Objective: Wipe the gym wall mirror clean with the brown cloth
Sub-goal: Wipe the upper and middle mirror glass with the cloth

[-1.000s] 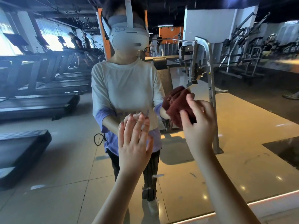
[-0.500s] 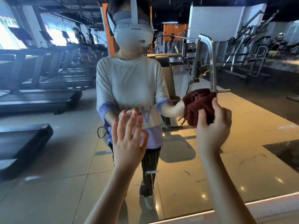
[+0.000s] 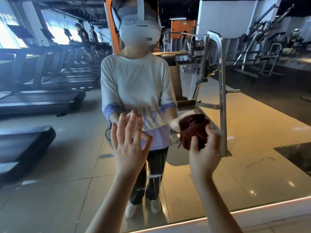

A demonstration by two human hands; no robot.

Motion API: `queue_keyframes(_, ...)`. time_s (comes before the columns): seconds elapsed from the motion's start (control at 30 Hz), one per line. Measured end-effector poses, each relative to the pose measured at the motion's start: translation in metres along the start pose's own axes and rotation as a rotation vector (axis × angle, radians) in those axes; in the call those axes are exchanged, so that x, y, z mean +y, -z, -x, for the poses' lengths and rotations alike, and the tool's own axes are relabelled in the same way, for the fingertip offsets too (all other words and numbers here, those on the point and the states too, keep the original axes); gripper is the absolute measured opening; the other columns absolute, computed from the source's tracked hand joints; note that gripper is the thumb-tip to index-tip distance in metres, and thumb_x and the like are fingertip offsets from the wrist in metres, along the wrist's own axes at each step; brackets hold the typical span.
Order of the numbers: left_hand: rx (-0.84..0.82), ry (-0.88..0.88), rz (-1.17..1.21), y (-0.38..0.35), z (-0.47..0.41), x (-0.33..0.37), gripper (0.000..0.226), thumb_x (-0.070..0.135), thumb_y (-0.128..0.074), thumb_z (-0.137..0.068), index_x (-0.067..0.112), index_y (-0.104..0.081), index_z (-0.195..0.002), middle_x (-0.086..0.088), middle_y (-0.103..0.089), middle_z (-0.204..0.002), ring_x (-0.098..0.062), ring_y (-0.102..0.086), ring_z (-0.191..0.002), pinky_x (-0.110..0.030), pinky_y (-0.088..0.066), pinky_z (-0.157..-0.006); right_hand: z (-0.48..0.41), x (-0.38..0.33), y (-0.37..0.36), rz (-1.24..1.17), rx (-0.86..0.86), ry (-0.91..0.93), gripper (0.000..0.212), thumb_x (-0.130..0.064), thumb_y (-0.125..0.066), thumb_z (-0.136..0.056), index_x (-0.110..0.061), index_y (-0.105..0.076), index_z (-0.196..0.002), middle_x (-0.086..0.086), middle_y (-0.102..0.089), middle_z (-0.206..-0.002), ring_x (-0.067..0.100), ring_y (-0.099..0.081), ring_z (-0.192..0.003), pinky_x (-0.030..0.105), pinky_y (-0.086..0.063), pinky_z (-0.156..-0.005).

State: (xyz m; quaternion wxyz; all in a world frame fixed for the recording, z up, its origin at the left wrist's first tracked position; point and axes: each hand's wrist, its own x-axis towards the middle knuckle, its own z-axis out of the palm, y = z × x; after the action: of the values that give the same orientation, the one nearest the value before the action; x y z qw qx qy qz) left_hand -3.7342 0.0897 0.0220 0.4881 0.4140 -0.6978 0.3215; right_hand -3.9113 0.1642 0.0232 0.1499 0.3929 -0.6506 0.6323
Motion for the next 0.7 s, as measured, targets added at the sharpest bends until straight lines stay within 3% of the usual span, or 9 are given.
queue_keyframes(0.17, 0.002, -0.009, -0.001, -0.002, 0.001, 0.000, 0.070, 0.037, -0.070, -0.090, 0.006, -0.043, -0.147, -0.017, -0.045, -0.151, -0.038, -0.032, -0.144, -0.054, -0.021, -0.120, 0.029, 0.004, -0.008, 0.036, -0.236, 0.153, 0.050, -0.005, -0.082, -0.073, -0.004, -0.062, -0.119, 0.011, -0.068, -0.108, 0.026, -0.068, -0.093, 0.025, -0.049, -0.073)
queue_keyframes(0.37, -0.021, 0.010, 0.010, -0.003, 0.003, 0.000, 0.062, 0.035, -0.065, -0.094, 0.002, -0.047, -0.144, -0.018, -0.044, -0.151, -0.039, -0.031, -0.144, -0.056, -0.021, -0.120, 0.016, 0.016, 0.004, -0.001, -0.027, -0.243, 0.052, -0.007, -0.073, -0.084, -0.006, -0.052, -0.132, 0.015, -0.063, -0.125, 0.030, -0.064, -0.111, 0.028, -0.049, -0.081)
queue_keyframes(0.57, -0.016, -0.008, -0.004, -0.007, 0.004, -0.004, 0.067, 0.035, -0.071, -0.092, 0.003, -0.047, -0.145, -0.018, -0.045, -0.151, -0.038, -0.031, -0.145, -0.057, -0.023, -0.119, 0.055, 0.002, -0.015, 0.004, -0.218, -0.032, 0.049, -0.003, -0.078, -0.076, -0.006, -0.059, -0.121, 0.009, -0.067, -0.113, 0.023, -0.066, -0.101, 0.024, -0.051, -0.077)
queue_keyframes(0.63, -0.019, -0.009, 0.001, -0.006, 0.004, -0.004, 0.065, 0.035, -0.071, -0.092, 0.002, -0.050, -0.144, -0.019, -0.046, -0.150, -0.039, -0.031, -0.145, -0.057, -0.022, -0.120, 0.047, 0.011, -0.011, -0.001, -0.180, -0.091, 0.047, -0.005, -0.076, -0.079, -0.008, -0.058, -0.123, 0.009, -0.067, -0.115, 0.022, -0.066, -0.102, 0.029, -0.055, -0.077)
queue_keyframes(0.7, -0.026, -0.013, -0.005, -0.005, 0.003, -0.005, 0.064, 0.037, -0.068, -0.094, 0.001, -0.050, -0.143, -0.019, -0.046, -0.150, -0.040, -0.031, -0.145, -0.056, -0.021, -0.120, 0.042, 0.020, -0.006, -0.034, -0.086, -0.267, 0.047, -0.006, -0.072, -0.083, -0.010, -0.055, -0.127, 0.010, -0.065, -0.120, 0.024, -0.064, -0.107, 0.037, -0.057, -0.082)
